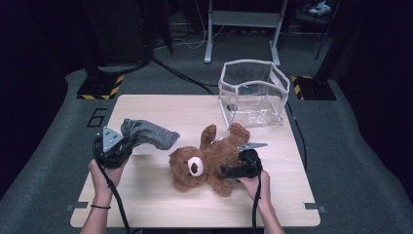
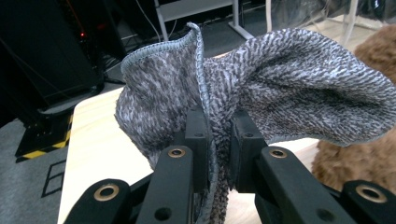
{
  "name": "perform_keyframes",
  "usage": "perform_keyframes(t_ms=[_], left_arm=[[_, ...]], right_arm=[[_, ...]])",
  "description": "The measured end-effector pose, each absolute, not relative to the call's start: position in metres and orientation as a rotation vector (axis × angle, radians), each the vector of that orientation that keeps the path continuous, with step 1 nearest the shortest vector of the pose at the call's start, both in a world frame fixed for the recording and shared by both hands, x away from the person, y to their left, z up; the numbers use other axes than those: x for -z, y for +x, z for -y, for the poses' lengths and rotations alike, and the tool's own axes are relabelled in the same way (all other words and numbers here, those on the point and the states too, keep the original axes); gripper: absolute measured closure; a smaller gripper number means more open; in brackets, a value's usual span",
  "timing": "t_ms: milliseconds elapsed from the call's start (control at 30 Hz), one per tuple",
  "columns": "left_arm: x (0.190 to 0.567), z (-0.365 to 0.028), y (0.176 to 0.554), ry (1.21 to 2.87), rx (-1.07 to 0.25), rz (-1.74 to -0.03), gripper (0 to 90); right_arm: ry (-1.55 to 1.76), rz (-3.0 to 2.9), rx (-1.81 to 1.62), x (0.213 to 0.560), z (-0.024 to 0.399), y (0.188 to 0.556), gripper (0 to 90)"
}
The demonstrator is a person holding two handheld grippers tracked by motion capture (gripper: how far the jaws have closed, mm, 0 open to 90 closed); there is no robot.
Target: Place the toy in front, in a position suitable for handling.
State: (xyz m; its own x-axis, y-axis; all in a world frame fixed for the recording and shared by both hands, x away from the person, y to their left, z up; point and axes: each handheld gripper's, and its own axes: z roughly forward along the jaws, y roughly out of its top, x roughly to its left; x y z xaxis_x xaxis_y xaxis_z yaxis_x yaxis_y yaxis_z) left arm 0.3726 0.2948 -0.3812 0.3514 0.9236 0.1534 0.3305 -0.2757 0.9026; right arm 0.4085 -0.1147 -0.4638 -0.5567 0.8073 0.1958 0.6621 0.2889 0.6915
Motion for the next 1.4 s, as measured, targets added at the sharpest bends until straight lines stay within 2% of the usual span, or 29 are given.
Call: perform_keyframes(t_ms=[1400], left_arm=[[0.355, -0.253, 0.371, 1.805, -0.888, -0.933, 80.2]], right_arm=[[1.341, -2.446, -1.191, 0.463, 0.068, 0.417, 8.1]])
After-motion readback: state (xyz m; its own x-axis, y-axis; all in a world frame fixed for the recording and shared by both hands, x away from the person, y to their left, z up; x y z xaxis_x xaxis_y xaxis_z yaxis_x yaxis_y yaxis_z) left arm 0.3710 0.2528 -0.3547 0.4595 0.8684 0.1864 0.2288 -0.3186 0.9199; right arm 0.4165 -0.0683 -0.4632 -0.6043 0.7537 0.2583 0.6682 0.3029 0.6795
